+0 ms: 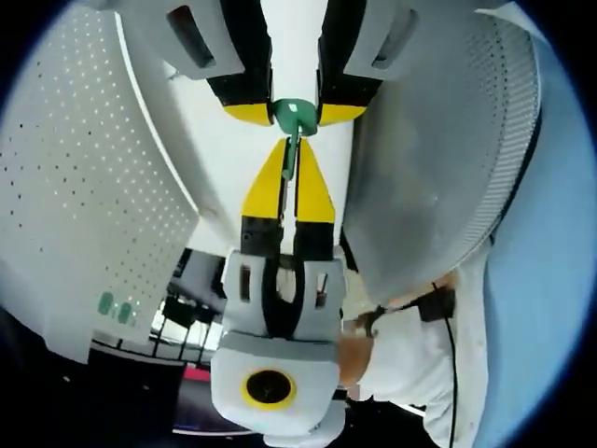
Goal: Insert the hook assembly into the mounting plate slot until the hook locks in place.
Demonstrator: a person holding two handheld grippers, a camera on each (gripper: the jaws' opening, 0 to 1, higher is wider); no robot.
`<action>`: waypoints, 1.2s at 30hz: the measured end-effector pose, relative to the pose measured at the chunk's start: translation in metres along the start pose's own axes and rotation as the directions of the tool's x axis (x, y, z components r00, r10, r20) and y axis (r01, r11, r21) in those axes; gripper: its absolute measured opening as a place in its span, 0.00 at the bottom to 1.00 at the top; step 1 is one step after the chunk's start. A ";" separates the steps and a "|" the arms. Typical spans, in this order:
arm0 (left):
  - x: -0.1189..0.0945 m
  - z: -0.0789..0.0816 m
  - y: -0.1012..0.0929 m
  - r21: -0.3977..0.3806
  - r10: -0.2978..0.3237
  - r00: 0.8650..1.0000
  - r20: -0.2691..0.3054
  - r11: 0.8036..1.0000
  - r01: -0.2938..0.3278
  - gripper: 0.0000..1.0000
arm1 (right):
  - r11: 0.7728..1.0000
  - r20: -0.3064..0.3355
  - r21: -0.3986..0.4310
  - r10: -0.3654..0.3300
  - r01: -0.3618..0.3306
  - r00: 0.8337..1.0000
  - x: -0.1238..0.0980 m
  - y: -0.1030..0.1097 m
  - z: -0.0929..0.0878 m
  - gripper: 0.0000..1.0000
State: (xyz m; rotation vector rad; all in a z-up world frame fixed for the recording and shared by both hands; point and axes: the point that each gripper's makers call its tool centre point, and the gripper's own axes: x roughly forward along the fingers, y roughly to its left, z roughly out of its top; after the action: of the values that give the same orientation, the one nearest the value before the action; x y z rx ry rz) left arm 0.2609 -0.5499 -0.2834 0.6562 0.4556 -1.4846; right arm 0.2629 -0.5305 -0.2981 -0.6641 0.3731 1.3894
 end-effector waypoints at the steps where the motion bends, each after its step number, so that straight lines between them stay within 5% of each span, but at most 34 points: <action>1: 0.001 0.000 0.001 -0.003 0.002 1.000 -0.002 1.000 -0.002 0.04 | 1.000 -0.004 -0.002 -0.001 0.001 1.000 0.000 0.000 -0.001 0.15; 27: 0.009 -0.007 0.012 -0.059 0.049 0.998 0.042 0.997 -0.046 0.03 | 1.000 -0.061 -0.015 -0.009 0.008 0.998 0.004 -0.008 -0.008 0.17; 36: 0.003 -0.017 0.024 -0.124 0.122 0.991 0.060 0.986 -0.113 0.03 | 0.997 -0.020 0.031 -0.071 0.071 0.997 -0.003 -0.020 -0.005 0.31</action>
State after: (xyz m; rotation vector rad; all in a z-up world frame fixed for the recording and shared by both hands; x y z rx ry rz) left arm 0.2870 -0.5422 -0.2948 0.5273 0.4433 -1.3524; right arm 0.2832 -0.5370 -0.2961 -0.6587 0.3826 1.3081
